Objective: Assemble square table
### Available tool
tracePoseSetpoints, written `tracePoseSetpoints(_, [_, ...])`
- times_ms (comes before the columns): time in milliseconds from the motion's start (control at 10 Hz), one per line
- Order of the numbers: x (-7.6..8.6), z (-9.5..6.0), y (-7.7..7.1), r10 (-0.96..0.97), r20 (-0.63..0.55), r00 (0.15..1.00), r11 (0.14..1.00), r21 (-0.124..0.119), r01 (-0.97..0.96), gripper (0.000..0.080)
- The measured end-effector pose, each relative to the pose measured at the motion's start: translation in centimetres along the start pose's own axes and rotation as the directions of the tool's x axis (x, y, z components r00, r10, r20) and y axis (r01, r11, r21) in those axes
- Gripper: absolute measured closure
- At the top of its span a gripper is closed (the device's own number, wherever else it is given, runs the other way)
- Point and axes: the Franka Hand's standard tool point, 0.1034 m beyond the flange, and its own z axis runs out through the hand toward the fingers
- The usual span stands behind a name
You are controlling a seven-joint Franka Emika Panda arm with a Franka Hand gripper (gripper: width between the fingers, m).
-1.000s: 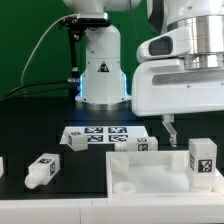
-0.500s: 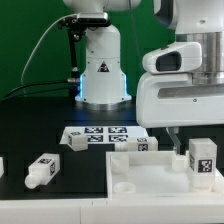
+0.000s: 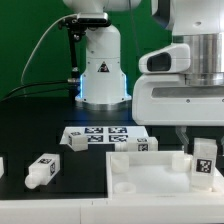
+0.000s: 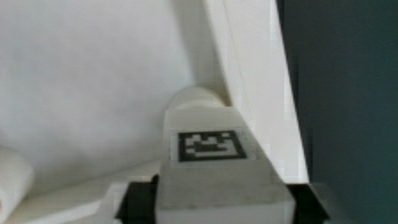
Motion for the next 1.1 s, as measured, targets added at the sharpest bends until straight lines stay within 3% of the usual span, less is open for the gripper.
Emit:
tracePoseSetpoints(300, [-0.29,0.17,-0.07,0.377,-0.007,0.926,0.926,-0.006,-0.377,0.0509])
tracePoseSetpoints(500, [0.04,0.04,-0.15,0.670,0.018,0.742,0.742,0.009,-0.670,0.0511])
tracePoseSetpoints(700, [0.34,0.32,0.26,0.833,0.067,0.550,0.547,0.054,-0.835,0.0511])
tracePoseSetpoints(800, [0.24,0.36,0.09,0.843,0.067,0.534,0.531,0.050,-0.846,0.0511])
tracePoseSetpoints(900, [0.23,0.39,0.09,0.840,0.066,0.539,0.536,0.050,-0.842,0.0430])
tracePoseSetpoints(1000, [0.24,0.38,0.13,0.823,0.063,0.565,0.562,0.052,-0.825,0.0292])
tracePoseSetpoints(1100, [0.24,0.27,0.13,0.703,0.045,0.710,0.708,0.055,-0.704,0.0292])
